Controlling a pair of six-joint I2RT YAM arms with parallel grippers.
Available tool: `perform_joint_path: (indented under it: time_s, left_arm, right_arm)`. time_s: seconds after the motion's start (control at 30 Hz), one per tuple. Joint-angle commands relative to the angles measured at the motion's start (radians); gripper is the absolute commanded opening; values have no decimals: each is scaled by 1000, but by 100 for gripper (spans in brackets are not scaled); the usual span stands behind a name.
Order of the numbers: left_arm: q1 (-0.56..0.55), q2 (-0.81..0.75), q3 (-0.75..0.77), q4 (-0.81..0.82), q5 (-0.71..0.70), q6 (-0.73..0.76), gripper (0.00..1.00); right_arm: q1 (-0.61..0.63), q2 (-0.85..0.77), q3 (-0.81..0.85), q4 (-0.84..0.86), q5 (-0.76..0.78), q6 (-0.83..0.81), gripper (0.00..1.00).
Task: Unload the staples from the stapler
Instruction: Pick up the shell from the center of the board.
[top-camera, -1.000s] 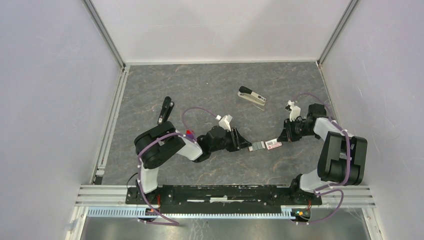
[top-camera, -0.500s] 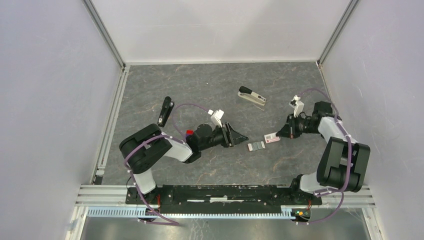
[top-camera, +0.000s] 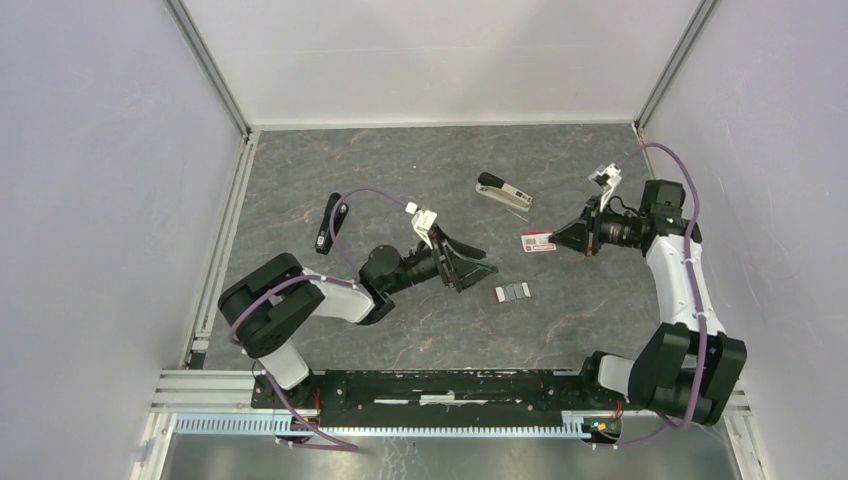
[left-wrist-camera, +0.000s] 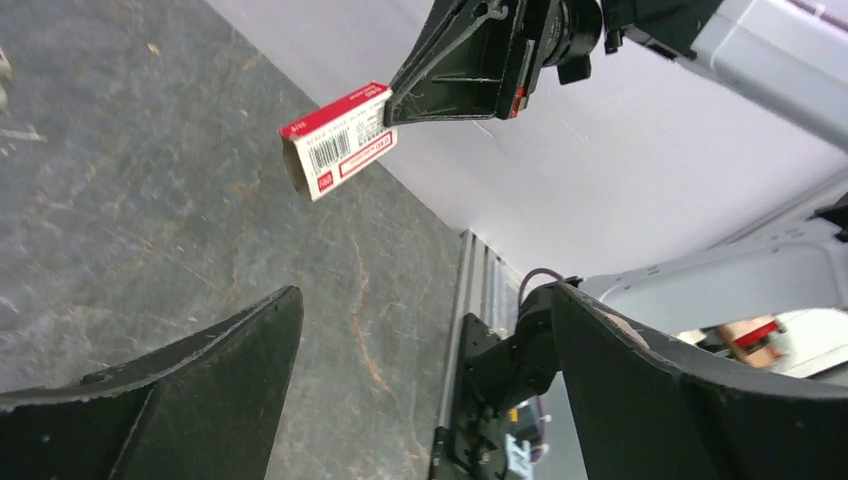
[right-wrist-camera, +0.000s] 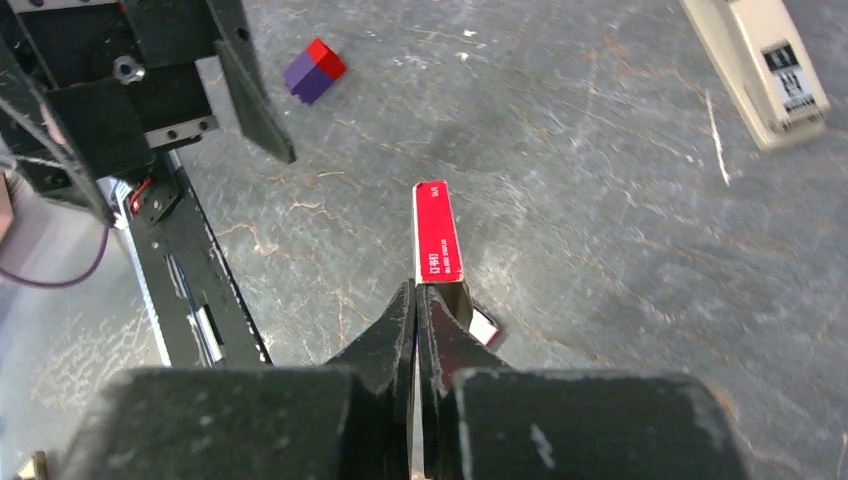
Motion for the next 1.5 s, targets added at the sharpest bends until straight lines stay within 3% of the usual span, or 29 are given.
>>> perform_joint_path:
  time_s: [0.0, 0.1, 0.27, 0.37, 0.5, 0.53, 0.8, 0.97, 1.2, 1.47]
  left_arm:
    - [28, -60, -57, 162, 67, 318, 100]
    - [44, -175, -129, 88, 73, 566, 100]
    - [45, -440, -109, -440, 146, 941, 100]
    - [43, -539, -127, -567, 159, 1042, 100]
    - [29, -539, -127, -569, 200, 1070, 100]
    - [28, -531, -123, -567, 211, 1072, 100]
    - [-39, -455, -91, -566, 181, 1101, 99]
    - [-158, -382, -49, -615, 4, 1155, 94]
    - [-261, -303, -8, -608, -261, 1195, 93]
    - [-261, -251, -10, -536, -297, 1191, 76]
  right_arm:
    - [90, -49, 53, -67, -54, -112, 3]
    - [204, -74, 54, -90, 1, -214, 3]
    - [340, -109, 36, -124, 48, -446, 2]
    - [380, -98, 35, -221, 43, -672, 3]
    - [423, -26, 74, -491, 4, -1114, 3]
    - [437, -11, 83, -523, 1, -1141, 1]
    - [513, -8, 68, -521, -5, -1252, 2]
    - [529, -11, 48, -502, -20, -1294, 3]
    - [551, -52, -5, -349, 5, -1167, 3]
    - [574, -71, -31, -293, 17, -1116, 3]
